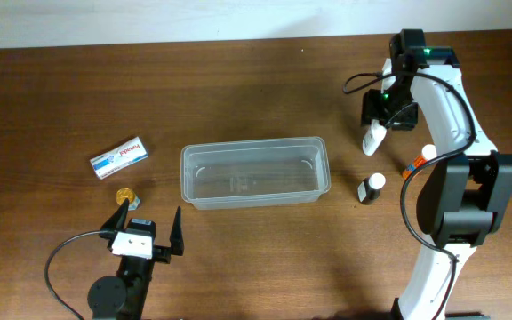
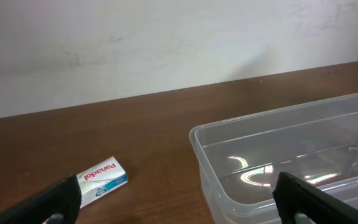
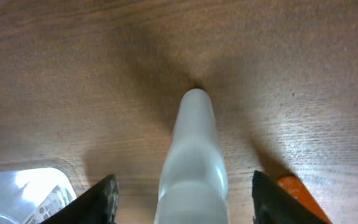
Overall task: Pack container
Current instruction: 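Close the right gripper on the white pump bottle and lift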
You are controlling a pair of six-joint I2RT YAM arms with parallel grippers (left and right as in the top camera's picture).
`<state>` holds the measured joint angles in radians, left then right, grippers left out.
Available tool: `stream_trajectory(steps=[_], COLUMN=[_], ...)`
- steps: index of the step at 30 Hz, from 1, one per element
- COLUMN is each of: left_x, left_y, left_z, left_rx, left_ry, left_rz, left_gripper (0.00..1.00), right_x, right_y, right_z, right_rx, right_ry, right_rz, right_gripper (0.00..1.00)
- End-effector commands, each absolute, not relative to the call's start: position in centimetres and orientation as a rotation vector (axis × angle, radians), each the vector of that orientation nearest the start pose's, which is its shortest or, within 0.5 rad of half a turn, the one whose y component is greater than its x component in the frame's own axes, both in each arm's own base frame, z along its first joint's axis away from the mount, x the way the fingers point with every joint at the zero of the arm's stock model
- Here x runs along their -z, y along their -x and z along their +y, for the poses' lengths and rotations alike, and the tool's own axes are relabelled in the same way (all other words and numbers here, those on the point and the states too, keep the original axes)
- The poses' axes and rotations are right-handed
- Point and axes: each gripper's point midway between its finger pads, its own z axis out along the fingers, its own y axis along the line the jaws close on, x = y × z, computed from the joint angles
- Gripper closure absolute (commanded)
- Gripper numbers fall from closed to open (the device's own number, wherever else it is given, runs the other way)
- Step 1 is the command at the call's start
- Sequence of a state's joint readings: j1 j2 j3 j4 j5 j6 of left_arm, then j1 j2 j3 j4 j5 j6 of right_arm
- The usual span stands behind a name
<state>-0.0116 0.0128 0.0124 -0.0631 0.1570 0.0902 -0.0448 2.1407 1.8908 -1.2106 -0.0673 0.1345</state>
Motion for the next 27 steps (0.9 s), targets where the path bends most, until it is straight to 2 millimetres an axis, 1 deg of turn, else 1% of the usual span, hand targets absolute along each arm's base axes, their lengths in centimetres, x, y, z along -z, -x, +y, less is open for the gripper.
stream_trajectory(steps=[1,2,4,8,10,13,14,20,22,24,27], left_x=[-16.1,-16.1,-16.1,-16.1,-16.1,-16.1,-16.1,-16.1,-16.1,-16.1,-16.1], left_y=[-24.4,-24.4,-24.4,-24.4,-24.4,-24.4,-24.4,-24.4,-24.4,-24.4,-24.4], left_z=[-2.8,-2.8,-2.8,-2.8,-2.8,-2.8,-2.8,-2.8,-2.8,-2.8,-2.8], left_rx=[0.048,0.048,0.047,0.048,0.048,0.048,0.047,0.048,0.048,0.048,0.048], left_ry=[-0.209,-0.209,-0.208,-0.209,-0.209,-0.209,-0.208,-0.209,-0.209,-0.209,-0.209], left_rz=[1.619,1.619,1.619,1.619,1.619,1.619,1.619,1.619,1.619,1.619,1.619], left_gripper=[0.01,0.01,0.01,0.01,0.0,0.01,0.01,0.01,0.01,0.01,0.0], right_x=[-8.4,-8.3,-8.2,-8.2,-8.2,-8.2,-8.2,-8.3,-8.8,-9.8,-11.9], right_y=[-44.0,-44.0,-43.9,-43.9,-43.9,-43.8,-43.8,-43.5,-43.3,-43.3,-43.5], right_z=[-1.2,-1.2,-1.4,-1.7,-1.7,-1.7,-1.7,-1.7,-1.7,-1.6,-1.4], right_rx=[-0.083,-0.076,-0.06,-0.037,-0.03,-0.03,-0.03,-0.03,-0.031,-0.037,-0.06], right_ry=[-0.273,-0.273,-0.255,-0.24,-0.24,-0.24,-0.24,-0.242,-0.242,-0.241,-0.233], right_rz=[3.037,3.038,3.042,3.045,3.045,3.046,3.046,3.06,3.066,3.065,3.048], right_gripper=[0.45,0.47,0.55,0.65,0.73,0.79,0.81,0.81,0.85,0.85,0.85])
